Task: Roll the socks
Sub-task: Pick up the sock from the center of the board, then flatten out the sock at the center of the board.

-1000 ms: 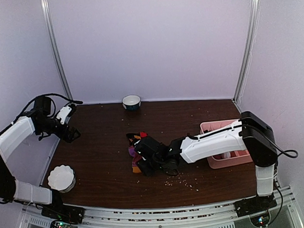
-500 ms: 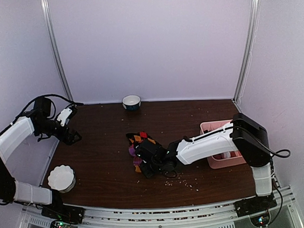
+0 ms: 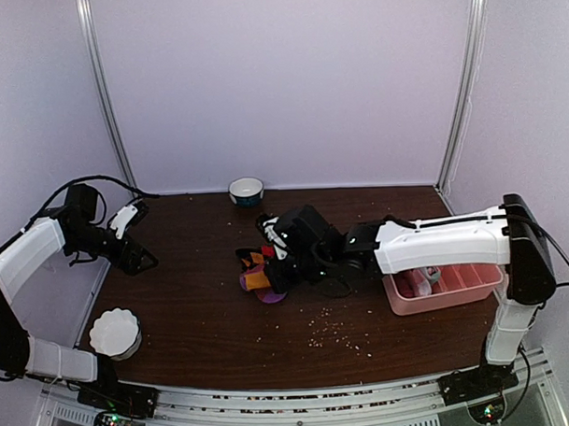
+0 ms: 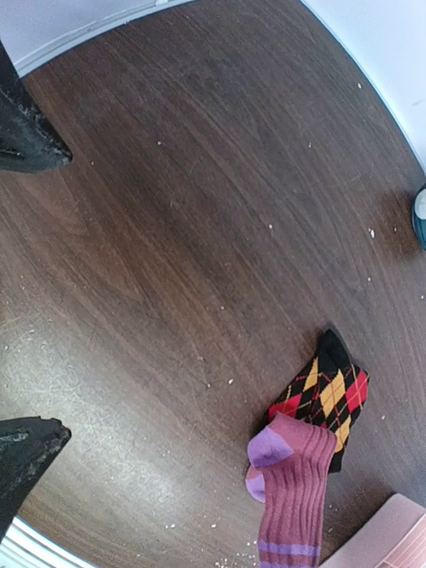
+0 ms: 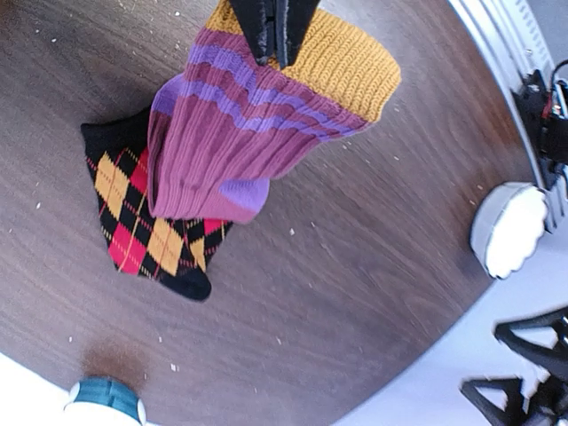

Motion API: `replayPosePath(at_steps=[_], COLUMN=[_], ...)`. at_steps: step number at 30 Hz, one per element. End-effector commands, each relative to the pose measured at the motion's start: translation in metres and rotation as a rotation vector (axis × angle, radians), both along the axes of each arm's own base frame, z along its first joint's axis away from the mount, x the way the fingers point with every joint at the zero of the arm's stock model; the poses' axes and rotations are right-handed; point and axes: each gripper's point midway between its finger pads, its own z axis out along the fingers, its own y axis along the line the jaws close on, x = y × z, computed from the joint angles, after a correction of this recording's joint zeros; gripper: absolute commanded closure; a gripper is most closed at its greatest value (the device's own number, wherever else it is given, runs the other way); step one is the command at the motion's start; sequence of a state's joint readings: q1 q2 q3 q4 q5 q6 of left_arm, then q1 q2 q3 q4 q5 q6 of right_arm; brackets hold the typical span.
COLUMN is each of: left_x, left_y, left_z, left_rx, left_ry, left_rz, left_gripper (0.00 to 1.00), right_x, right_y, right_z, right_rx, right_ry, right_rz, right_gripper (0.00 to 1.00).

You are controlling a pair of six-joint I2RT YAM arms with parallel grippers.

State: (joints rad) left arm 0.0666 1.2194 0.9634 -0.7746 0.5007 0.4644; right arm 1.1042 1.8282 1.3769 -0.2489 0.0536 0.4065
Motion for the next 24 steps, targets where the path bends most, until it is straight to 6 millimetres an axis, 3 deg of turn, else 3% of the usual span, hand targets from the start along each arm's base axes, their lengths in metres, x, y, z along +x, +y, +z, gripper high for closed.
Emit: replayPosePath(at_steps=[1, 16, 18, 24], left_x=[-0.001, -0.008, -0.009, -0.015], left_y=[-0.009, -0.017, -0.019, -0.027], left_z=[0.011, 0.012, 0.014, 0.022], left_rx=[-0.043, -0.059, -0.064, -0.079], left_ry=[-0.021, -0.028, -0.033, -0.057], left_rz=[-0.057, -0.099, -0.105, -0.139], left_gripper=[0.02, 0.02, 0.02, 0.02], right_x=[-0.004, -0.035, -0.038, -0.017], right_y=[0.002, 0.021, 0.023, 0.020], right_z=[0.033, 0.161, 0.168, 0.151], right_rx=[0.067, 0.357, 0.370, 0.288], right_ry=[-0.004, -0.021, -0.011, 0.005], right_rz=[0.039, 0.227, 0.239, 0.153], right_gripper=[1.00, 1.00, 1.00, 1.00])
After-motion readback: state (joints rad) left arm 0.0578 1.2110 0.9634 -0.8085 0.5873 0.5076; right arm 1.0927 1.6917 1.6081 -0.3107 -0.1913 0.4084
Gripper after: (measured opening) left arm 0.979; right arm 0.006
